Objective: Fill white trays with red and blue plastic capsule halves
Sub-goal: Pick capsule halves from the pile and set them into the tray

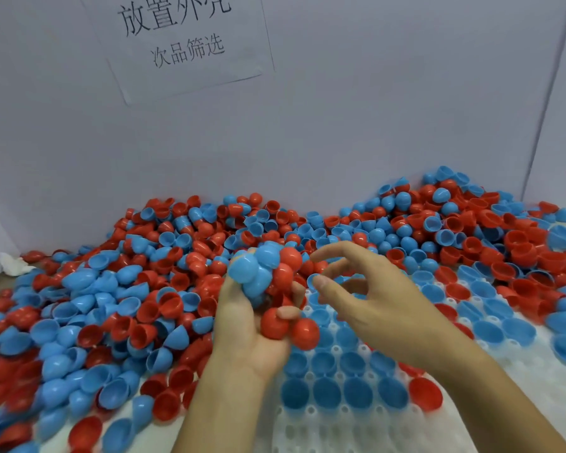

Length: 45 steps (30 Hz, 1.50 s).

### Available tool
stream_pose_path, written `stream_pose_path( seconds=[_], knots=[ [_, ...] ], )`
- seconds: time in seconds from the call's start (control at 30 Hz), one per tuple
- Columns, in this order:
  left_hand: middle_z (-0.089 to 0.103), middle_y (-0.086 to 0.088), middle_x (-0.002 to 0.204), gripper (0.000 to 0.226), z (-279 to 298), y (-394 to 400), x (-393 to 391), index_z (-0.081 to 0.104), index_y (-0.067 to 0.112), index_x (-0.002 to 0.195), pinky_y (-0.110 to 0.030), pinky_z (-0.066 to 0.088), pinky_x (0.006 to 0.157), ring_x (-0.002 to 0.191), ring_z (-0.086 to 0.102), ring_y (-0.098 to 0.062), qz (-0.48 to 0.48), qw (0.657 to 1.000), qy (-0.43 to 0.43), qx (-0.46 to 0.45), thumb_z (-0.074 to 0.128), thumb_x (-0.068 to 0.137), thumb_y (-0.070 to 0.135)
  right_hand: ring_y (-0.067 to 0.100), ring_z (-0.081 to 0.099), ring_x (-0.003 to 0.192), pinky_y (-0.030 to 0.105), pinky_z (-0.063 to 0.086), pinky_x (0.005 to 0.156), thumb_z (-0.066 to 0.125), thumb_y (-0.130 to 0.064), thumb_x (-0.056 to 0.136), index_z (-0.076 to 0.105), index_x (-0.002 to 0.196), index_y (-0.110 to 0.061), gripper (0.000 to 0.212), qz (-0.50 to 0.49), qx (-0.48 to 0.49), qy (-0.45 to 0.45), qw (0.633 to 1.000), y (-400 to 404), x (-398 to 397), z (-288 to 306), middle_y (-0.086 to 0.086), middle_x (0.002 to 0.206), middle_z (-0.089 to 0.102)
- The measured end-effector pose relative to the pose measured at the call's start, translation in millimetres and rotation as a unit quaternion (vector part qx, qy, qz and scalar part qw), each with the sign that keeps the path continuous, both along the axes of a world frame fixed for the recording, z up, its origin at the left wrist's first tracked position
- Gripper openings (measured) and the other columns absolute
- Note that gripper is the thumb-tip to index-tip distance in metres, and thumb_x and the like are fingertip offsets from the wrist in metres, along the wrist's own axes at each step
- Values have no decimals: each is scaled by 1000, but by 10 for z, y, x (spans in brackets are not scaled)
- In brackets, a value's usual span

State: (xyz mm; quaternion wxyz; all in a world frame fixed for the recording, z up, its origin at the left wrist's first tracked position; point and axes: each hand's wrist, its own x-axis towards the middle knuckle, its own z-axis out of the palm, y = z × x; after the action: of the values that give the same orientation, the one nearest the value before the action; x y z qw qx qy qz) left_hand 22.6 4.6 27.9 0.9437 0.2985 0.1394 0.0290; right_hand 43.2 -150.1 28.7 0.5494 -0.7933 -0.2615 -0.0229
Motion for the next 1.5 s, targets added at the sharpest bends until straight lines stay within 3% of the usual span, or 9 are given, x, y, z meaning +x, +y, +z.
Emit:
stream_pose_path(
  seconds=[0.1,0.23,0.33,0.47,0.7,0.87,1.07,1.33,1.5],
  knots=[
    [63,-6,67,38,-10,75,31,69,6,96,-15,36,40,53,53,-13,26,1000,1,-13,53,95,41,11,72,80,37,62,69,68,-63,71,57,99,-48,34,67,-12,46,997,120,-110,11,-13,95,68],
    [57,-7,54,52,35,84,20,66,4,63,-16,43,36,37,44,-10,26,998,-7,-50,53,94,44,10,71,76,31,59,69,79,-45,74,57,95,-43,30,35,-41,9,999,307,-161,-59,-11,91,69],
    [60,-8,58,44,50,124,9,64,4,74,-16,43,37,50,49,-13,54,997,-14,-60,54,95,43,13,73,73,33,57,69,78,-26,83,60,93,-38,24,23,6,11,1000,374,-162,-83,-6,82,71],
    [64,-10,80,40,51,239,47,64,5,105,-18,49,42,70,58,-18,100,990,-18,-97,59,95,44,15,70,75,36,59,75,83,-24,78,64,92,-37,28,7,24,13,1000,356,-159,-72,-6,84,70],
    [62,-14,107,41,6,262,71,62,5,114,-20,52,45,79,60,-22,138,983,-19,-117,62,93,40,-2,63,79,9,48,72,83,-13,78,68,86,-33,26,-124,14,-85,989,374,-105,-82,-24,80,64],
    [64,-14,97,39,-14,234,105,64,5,109,-20,51,43,72,59,-22,148,982,-12,-120,62,93,41,-2,62,96,11,49,73,67,-27,91,73,100,-40,18,-8,-7,-69,998,407,-173,-88,-24,99,68],
    [65,-12,88,37,-65,219,120,64,4,101,-19,49,43,68,59,-19,139,983,-14,-119,61,94,41,11,68,79,27,57,70,64,-21,95,65,100,-39,19,-16,51,-53,997,414,-174,-71,-8,79,70],
    [64,-4,62,36,-44,130,104,61,10,78,-19,49,51,50,59,-13,124,986,-41,-100,55,97,40,4,65,87,17,52,72,80,-22,82,67,108,-35,32,-43,30,-33,998,370,-133,-110,-13,81,64],
    [61,-2,62,41,-28,104,94,61,11,76,-27,58,60,61,57,-14,108,989,-56,-89,50,98,43,0,69,95,18,55,82,61,-17,98,74,106,-35,23,28,39,-42,998,348,-132,-90,-13,100,74]
  ],
)
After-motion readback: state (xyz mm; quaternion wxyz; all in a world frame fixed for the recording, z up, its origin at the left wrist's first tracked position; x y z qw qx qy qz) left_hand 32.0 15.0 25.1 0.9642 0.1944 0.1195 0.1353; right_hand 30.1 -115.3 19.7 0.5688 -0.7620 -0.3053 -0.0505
